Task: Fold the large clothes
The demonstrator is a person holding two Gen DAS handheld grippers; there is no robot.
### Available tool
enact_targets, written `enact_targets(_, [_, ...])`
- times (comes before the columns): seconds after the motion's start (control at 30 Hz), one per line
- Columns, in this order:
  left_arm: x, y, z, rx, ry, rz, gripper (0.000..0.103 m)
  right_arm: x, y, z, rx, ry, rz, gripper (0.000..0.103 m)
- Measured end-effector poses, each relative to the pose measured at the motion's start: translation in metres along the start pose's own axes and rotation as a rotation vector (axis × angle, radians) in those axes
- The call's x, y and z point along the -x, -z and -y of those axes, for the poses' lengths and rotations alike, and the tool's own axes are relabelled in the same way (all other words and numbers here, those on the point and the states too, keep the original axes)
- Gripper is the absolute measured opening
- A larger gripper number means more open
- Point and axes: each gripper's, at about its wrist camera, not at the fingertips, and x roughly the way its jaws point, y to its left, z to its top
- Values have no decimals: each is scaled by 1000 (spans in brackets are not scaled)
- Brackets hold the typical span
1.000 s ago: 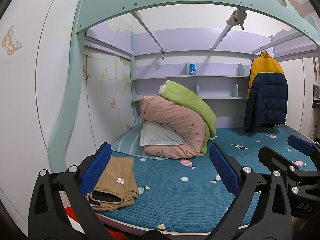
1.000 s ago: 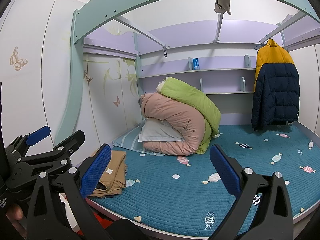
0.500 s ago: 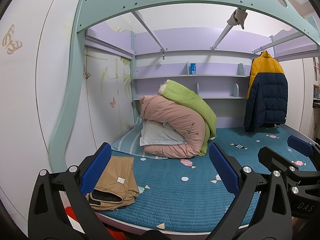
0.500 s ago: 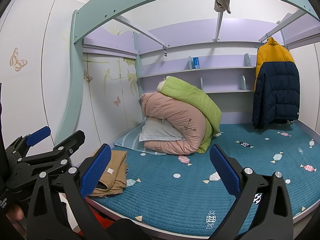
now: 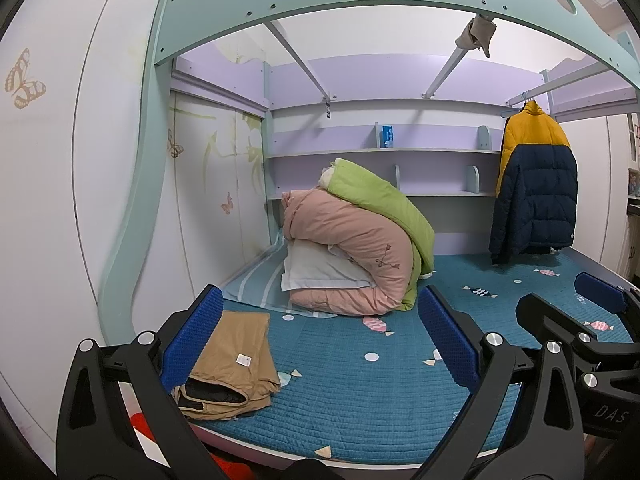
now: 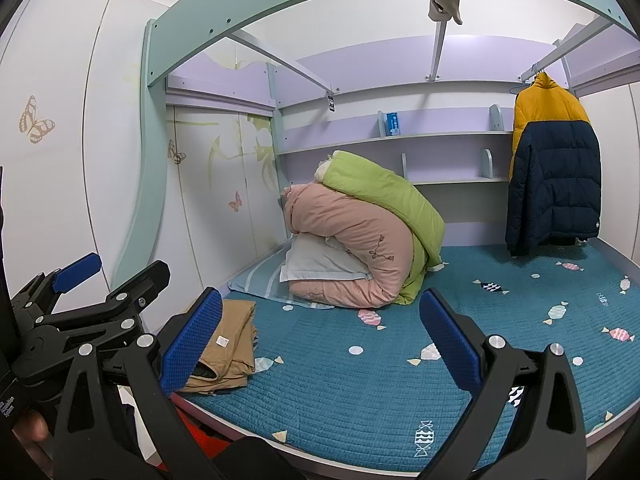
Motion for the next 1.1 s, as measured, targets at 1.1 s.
enact_targets(1.1, [0,3,-11,1,-2,-7,98,-1,4,-10,-12,11,0,96])
